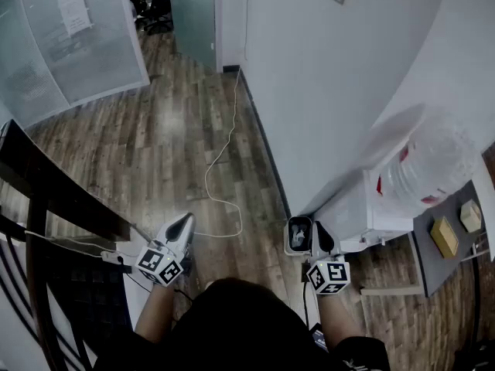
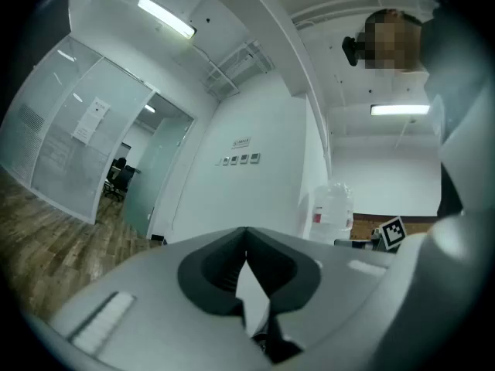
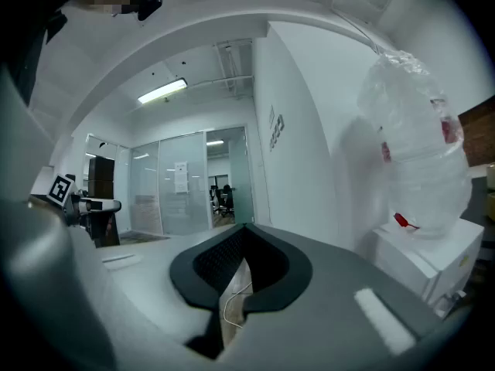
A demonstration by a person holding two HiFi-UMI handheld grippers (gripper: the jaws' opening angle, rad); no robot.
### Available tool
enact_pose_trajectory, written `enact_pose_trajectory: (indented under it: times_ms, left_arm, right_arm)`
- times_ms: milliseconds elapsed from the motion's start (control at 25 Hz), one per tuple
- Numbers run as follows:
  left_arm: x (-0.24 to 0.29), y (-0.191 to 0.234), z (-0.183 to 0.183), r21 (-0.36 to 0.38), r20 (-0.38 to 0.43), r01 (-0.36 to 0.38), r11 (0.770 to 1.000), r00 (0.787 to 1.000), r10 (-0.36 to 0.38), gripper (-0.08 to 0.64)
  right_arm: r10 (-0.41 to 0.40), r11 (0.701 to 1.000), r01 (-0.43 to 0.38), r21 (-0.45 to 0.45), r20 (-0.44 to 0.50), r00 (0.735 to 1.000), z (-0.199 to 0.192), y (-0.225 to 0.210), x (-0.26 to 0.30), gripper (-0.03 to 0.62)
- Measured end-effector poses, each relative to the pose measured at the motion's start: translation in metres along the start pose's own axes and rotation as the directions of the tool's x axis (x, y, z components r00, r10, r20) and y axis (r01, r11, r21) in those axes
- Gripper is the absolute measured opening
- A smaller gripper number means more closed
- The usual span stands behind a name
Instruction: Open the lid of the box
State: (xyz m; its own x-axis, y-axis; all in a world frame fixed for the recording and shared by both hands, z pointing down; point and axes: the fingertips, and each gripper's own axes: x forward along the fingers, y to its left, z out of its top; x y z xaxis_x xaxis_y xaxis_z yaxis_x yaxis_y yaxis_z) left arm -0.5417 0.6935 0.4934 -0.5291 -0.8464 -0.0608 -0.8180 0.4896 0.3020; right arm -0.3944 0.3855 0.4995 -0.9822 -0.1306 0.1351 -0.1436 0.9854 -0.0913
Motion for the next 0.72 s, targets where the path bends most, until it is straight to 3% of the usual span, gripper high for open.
enact_pose_trajectory:
  times_ms: [440, 720]
  left_arm:
    - [-0.006, 0.017, 0.001, -0.033, 0.016, -0.027, 0.999, 0.999, 0.028, 0.0]
    - [0.007, 0.005, -0.001, -0.023, 0.011, 0.033, 0.999, 0.999, -0.033, 0.0]
  right_arm:
    - [0.019, 1.0, -0.019, 0.013, 0.003, 1.0, -0.003, 0.01, -0.004, 0.0]
    - [0.047, 0.995, -0.048, 0.086, 0.021, 0.999, -0.007, 0.008, -0.02, 0.002]
